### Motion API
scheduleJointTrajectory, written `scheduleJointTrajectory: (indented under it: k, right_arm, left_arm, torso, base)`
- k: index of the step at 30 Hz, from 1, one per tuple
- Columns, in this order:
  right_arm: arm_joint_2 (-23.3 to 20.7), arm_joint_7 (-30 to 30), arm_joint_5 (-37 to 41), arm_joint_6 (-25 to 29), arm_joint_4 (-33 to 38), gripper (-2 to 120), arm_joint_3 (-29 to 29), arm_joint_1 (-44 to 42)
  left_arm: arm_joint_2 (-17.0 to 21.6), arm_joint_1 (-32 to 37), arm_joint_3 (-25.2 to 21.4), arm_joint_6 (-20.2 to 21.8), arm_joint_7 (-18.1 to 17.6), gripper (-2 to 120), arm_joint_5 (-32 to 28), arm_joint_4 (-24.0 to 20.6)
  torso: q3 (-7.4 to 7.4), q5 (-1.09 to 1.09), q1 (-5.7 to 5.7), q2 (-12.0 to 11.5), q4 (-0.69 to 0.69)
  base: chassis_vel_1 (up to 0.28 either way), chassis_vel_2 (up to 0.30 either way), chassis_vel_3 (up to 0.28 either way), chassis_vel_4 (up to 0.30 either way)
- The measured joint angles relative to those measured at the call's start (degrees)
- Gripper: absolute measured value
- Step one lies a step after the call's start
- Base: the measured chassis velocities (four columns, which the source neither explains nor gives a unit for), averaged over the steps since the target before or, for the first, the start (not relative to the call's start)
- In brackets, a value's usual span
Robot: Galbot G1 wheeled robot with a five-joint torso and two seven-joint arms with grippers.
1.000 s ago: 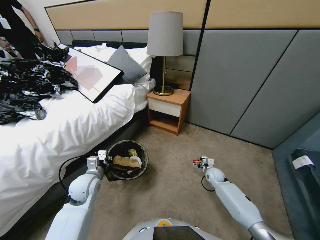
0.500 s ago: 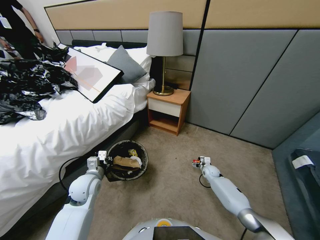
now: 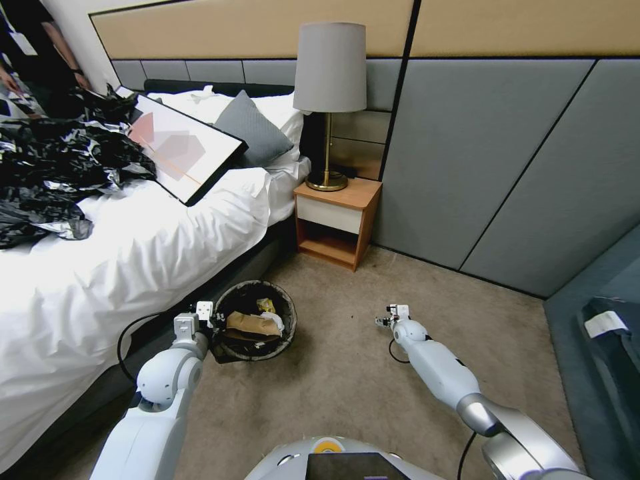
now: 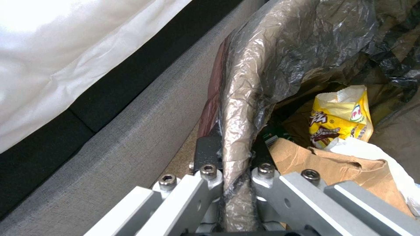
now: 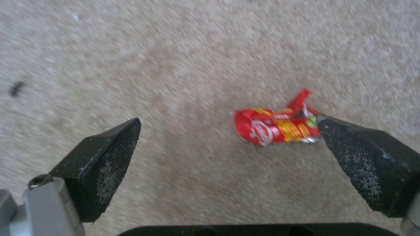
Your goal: Pick up the trash bin, then pick up the garbage from the floor and place it into the trash bin.
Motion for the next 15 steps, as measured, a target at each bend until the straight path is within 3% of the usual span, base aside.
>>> scheduleJointTrajectory:
  k: [15]
  right_arm:
    - [-0.50, -1.59, -1.46, 1.55, -4.46, 100, 0.35, 0.25]
  left_arm:
    - [-0.10, 0.37, -0.23, 0.00, 0.00, 0, 0.02, -0.17]
  torso:
    - [0.00, 0.00, 0.00, 0.00, -0.01]
  base:
    - [0.000, 0.000, 0.000, 0.000]
